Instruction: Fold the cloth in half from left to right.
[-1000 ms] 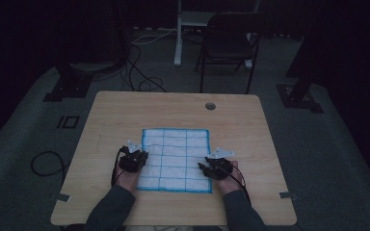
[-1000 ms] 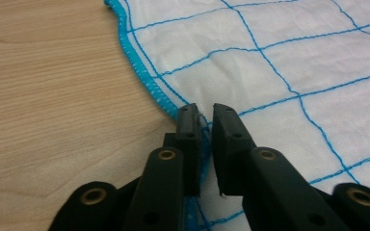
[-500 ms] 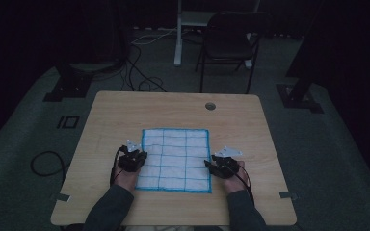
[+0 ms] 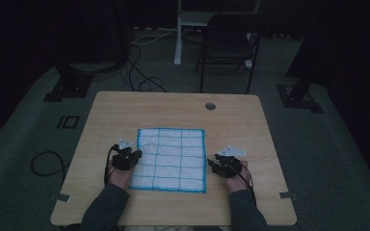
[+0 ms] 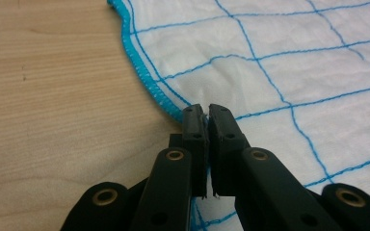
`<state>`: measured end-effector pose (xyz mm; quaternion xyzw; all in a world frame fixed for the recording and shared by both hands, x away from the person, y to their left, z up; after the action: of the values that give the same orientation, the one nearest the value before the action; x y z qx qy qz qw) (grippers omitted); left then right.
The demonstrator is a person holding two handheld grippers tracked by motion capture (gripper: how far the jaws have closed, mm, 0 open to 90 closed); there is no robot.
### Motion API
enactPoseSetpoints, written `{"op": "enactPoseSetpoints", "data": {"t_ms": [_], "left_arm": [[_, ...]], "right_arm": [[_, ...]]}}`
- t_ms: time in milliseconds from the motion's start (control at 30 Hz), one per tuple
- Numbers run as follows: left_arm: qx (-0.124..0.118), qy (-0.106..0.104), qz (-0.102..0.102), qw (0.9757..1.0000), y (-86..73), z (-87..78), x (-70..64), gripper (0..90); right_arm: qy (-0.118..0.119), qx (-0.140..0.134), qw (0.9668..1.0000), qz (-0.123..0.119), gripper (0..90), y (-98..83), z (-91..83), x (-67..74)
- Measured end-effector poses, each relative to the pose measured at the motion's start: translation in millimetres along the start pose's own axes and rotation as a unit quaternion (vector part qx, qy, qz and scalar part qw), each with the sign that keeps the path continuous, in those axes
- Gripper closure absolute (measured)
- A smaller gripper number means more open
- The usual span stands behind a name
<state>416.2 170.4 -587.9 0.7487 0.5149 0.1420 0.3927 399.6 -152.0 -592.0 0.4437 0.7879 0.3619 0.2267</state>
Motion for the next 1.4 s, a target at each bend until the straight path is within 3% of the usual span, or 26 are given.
{"op": "enactPoseSetpoints", "data": {"t_ms": [100,233,633,1400], "left_arm": [[-0.010,-0.007,0.000,0.9999,4.6,-3.3,-2.1,87.3],[-0.029,-0.032,-0.005,0.9991,12.6,-8.8,-5.9,87.3],[-0.052,-0.072,0.012,0.9960,36.1,-14.7,-28.8,87.3],[-0.072,-0.115,0.044,0.9897,69.4,-19.1,-69.4,87.4]], "right_arm": [[0.000,0.000,1.0000,0.000,57.3,0.0,0.5,0.1],[0.000,0.001,1.0000,-0.001,57.2,-0.1,0.8,0.7],[0.000,0.002,1.0000,-0.002,57.4,-0.4,1.5,1.4],[-0.003,0.004,1.0000,-0.003,58.2,-0.7,2.1,1.1]]}}
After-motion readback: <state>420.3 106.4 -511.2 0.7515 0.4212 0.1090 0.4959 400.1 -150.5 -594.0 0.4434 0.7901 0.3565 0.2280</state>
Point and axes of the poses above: each handheld gripper's, and its own axes: z roughly forward along the jaws, y roughly out of its top, x roughly to its left, the point moved 8 cm from there along z, roughly forward along the jaws, and after that the axes turned 5 degrees about -y, right-handed, at the moved point
